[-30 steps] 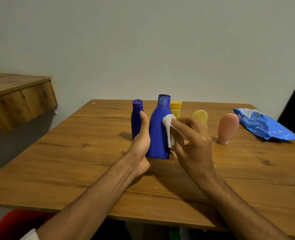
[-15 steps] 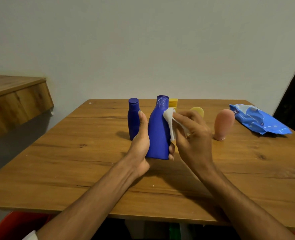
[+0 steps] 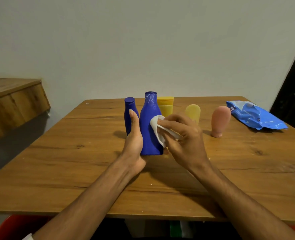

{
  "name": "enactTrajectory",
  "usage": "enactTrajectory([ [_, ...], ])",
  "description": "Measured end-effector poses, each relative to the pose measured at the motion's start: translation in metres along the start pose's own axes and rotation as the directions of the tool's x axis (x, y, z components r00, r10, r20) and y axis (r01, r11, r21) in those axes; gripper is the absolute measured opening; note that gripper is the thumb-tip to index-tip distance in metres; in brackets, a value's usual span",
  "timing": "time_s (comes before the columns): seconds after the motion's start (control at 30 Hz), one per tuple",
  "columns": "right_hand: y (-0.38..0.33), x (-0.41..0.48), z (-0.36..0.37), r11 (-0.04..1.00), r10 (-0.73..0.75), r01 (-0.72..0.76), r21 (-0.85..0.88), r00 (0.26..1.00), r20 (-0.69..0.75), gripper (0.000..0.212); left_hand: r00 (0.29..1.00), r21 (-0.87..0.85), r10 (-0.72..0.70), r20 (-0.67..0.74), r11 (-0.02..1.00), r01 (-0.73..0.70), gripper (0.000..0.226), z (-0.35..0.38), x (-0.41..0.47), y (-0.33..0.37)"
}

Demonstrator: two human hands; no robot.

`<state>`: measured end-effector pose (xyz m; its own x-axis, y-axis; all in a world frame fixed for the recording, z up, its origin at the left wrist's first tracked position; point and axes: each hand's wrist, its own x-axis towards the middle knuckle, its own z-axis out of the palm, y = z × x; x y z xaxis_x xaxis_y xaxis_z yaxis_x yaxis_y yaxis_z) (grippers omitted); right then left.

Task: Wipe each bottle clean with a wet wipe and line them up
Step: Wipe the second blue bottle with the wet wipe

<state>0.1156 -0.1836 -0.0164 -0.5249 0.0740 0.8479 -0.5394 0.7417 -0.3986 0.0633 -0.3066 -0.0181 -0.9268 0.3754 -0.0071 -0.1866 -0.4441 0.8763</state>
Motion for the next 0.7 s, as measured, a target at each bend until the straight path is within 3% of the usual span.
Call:
enactTrajectory([
  [0.17,0.001,-0.001,0.000,1.000,0.022,-0.021,-0.013,0.999,0.040,0.035,1.000,-0.004,-0.004,-0.017,1.000,0.004,0.078,0.002,-0.001,0.001],
  [0.37,-0.003,-0.004,0.002,0.993,-0.114,0.117,-0.011,0.984,0.137,0.025,0.995,-0.117,-0.066,0.078,0.990,0.075,0.080,-0.004,0.000,0.009],
  [0.57,-0.002,-0.005,0.000,0.997,-0.076,0.078,0.000,0.977,0.197,0.019,0.990,-0.164,-0.108,0.085,0.979,0.121,0.083,-0.005,0.001,0.011],
  [0.7,-0.005,-0.006,0.002,0.998,-0.026,0.033,-0.046,0.990,0.142,0.026,0.993,-0.132,-0.085,0.084,0.987,0.096,0.087,-0.002,-0.001,0.015],
])
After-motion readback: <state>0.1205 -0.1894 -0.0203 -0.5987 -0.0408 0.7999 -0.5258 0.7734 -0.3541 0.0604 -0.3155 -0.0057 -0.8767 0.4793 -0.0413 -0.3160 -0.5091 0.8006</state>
